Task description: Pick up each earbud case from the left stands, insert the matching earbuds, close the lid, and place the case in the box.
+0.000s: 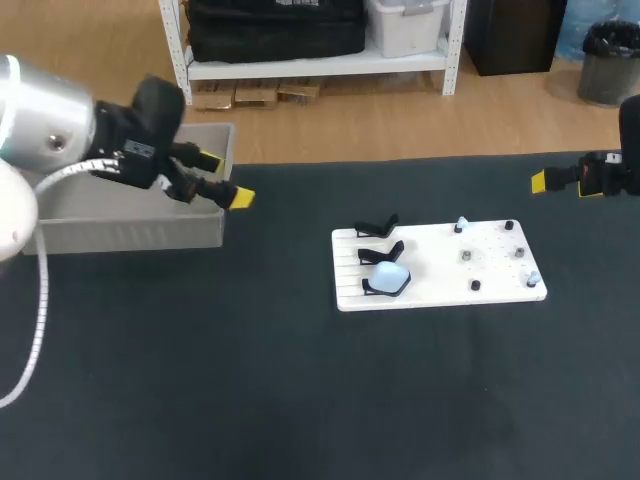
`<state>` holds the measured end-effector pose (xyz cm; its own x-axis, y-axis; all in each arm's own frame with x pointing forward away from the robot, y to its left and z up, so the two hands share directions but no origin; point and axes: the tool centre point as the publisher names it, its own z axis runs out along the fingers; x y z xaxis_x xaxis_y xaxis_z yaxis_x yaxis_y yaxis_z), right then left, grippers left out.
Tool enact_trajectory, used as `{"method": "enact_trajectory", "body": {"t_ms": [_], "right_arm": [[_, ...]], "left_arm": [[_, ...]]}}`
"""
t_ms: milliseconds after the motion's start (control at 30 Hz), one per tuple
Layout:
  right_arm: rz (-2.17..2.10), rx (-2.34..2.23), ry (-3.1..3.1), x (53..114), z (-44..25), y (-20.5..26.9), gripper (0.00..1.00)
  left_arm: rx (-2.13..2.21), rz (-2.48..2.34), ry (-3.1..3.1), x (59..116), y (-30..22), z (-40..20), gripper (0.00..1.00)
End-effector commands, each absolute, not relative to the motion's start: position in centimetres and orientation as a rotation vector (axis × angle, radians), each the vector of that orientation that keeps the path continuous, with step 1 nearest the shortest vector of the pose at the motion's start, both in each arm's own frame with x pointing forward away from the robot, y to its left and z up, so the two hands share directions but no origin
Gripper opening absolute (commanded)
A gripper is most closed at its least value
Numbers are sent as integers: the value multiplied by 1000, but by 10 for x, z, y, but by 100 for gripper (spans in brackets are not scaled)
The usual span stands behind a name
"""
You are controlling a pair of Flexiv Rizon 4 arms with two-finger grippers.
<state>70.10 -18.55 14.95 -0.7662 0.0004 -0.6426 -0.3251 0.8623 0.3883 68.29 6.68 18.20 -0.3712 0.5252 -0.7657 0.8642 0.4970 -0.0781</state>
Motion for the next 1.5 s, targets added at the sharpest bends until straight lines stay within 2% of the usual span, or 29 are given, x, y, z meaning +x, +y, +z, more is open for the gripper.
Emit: {"method": "enact_trajectory", "body": {"t_ms": [33,933,1000,1133,1200,1333,1367,1400,1433,1500], "right_arm": [[645,-235,2373,701,150,-186,100],[645,-235,2373,701,150,-186,100],[645,-235,2373,701,150,-186,100],[645,-235,2373,701,150,-186,100],[645,-235,2373,701,150,-186,100],[645,-235,2373,701,150,-186,100],[645,-235,2373,701,150,-186,100],[645,-235,2373,701,150,-186,100],[645,-235,2373,701,150,-186,100],[645,-235,2373,701,150,-186,100]], "left_arm": [[1368,-746,1854,686,52,171,100],[1582,-796,1667,656,-31,95,100],[1592,-819,1659,655,-35,89,96],[1596,-845,1644,654,-40,80,78],[1596,-858,1640,654,-43,77,72],[1612,-878,1624,654,-49,66,78],[1615,-878,1621,653,-51,62,72],[1617,-878,1621,653,-53,58,56],[1617,-881,1623,654,-54,56,48],[1615,-889,1623,654,-58,52,51]]}}
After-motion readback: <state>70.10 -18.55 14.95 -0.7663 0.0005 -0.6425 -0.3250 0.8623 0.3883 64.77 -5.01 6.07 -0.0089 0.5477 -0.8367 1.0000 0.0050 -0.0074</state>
